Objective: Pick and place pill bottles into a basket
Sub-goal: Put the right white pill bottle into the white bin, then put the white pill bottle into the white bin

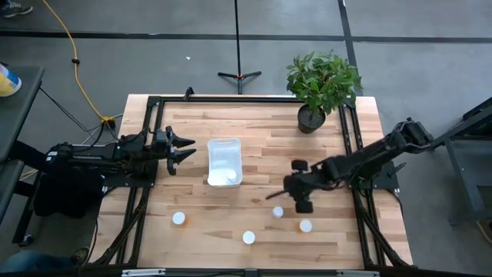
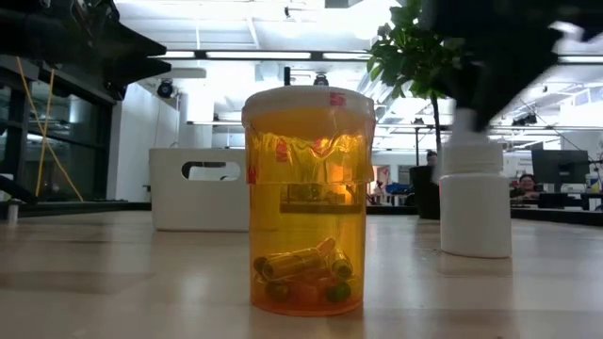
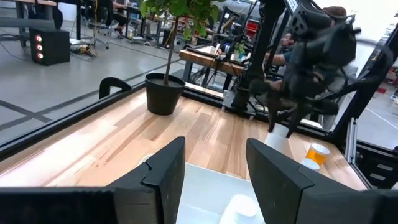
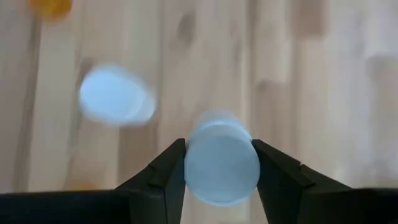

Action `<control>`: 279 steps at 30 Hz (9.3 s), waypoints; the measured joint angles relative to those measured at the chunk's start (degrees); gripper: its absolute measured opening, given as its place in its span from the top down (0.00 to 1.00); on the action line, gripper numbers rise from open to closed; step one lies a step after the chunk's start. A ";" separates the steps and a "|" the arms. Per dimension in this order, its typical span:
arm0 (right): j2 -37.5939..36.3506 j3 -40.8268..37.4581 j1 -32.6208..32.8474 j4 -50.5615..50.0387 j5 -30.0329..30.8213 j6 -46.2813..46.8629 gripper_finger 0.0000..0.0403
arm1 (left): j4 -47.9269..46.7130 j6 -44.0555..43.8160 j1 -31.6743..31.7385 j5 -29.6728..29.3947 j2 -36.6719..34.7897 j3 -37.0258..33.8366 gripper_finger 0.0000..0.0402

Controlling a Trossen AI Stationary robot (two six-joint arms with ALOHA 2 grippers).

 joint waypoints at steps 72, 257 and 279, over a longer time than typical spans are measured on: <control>42.29 47.13 -22.70 -2.67 -11.23 -24.11 0.63 | 0.02 -0.04 -0.02 0.00 0.01 0.00 0.49; 14.99 16.15 -21.12 29.78 -7.57 -27.19 0.64 | -2.93 -1.54 0.00 0.02 0.01 -0.02 0.49; 31.91 35.17 -30.38 13.70 -14.86 -32.98 0.64 | -2.93 -1.59 -0.02 0.01 -0.01 -0.02 0.49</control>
